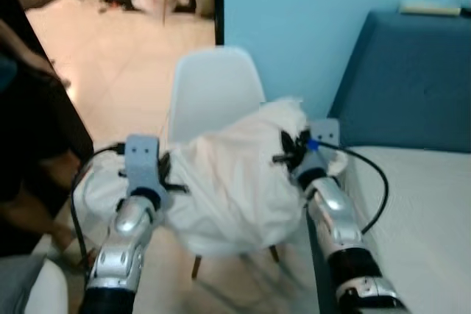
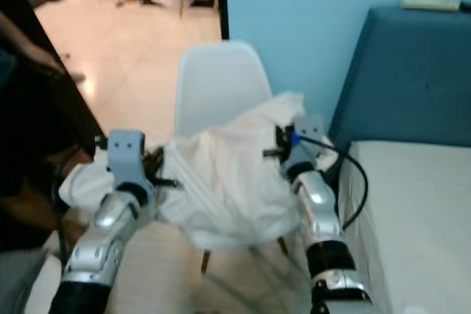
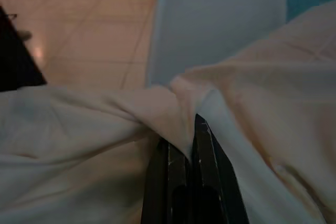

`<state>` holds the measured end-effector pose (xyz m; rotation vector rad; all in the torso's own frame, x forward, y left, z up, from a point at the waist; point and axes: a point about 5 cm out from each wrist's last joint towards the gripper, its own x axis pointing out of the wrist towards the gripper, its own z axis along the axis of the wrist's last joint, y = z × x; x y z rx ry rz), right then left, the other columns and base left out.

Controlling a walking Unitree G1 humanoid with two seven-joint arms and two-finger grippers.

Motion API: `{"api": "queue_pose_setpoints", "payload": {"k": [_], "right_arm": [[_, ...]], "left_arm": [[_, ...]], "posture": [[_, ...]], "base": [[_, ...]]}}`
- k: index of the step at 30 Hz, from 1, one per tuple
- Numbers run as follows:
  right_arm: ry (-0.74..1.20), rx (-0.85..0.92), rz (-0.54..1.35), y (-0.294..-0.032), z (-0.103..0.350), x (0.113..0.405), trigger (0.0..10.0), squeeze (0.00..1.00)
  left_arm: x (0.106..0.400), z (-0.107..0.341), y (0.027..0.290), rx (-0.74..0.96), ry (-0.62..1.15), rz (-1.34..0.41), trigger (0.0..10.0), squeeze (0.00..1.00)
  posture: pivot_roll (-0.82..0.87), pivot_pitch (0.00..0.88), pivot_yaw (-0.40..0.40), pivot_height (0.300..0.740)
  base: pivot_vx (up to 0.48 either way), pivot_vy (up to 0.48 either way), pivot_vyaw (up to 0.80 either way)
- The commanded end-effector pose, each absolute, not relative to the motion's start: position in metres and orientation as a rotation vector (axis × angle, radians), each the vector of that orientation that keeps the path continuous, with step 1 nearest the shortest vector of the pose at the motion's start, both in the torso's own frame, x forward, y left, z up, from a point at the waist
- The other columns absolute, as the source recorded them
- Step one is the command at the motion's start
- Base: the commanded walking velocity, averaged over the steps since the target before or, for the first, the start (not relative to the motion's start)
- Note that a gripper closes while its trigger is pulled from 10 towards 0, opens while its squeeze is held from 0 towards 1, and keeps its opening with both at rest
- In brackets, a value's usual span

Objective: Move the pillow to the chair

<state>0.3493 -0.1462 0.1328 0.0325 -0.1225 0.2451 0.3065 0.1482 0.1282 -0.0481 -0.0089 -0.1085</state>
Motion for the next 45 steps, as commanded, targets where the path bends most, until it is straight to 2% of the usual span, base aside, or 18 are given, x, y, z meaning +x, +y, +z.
{"api": "queue_pose_setpoints", "payload": {"k": [1,7,14,22,45], "right_arm": [[-0.139,0.067,0.258,-0.142,0.134,0.349,10.0,0.00],[-0.116,0.043,0.244,-0.144,0.129,0.347,10.0,0.00],[-0.115,0.044,0.246,-0.143,0.127,0.344,10.0,0.00],[-0.115,0.047,0.251,-0.144,0.129,0.344,10.0,0.00],[-0.124,0.020,0.278,-0.139,0.132,0.347,10.0,0.00]], "left_arm": [[0.308,0.137,0.137,-0.045,-0.040,-0.159,10.0,0.00],[0.309,0.131,0.132,-0.011,-0.011,-0.193,10.0,0.00],[0.312,0.123,0.131,-0.008,0.039,-0.193,10.0,0.00],[0.314,0.126,0.134,-0.055,0.030,-0.150,10.0,0.00],[0.309,0.126,0.142,-0.032,-0.025,-0.109,10.0,0.00]], "posture": [[0.06,0.065,0.011,0.740],[0.05,0.065,0.013,0.740],[0.04,0.065,0.017,0.740],[0.03,0.071,0.009,0.740],[0.04,0.084,-0.003,0.740]], "base": [[0.000,0.000,0.00],[0.000,0.000,0.00],[0.000,-0.480,0.00],[0.000,0.000,0.00],[0.000,0.000,0.00]]}}
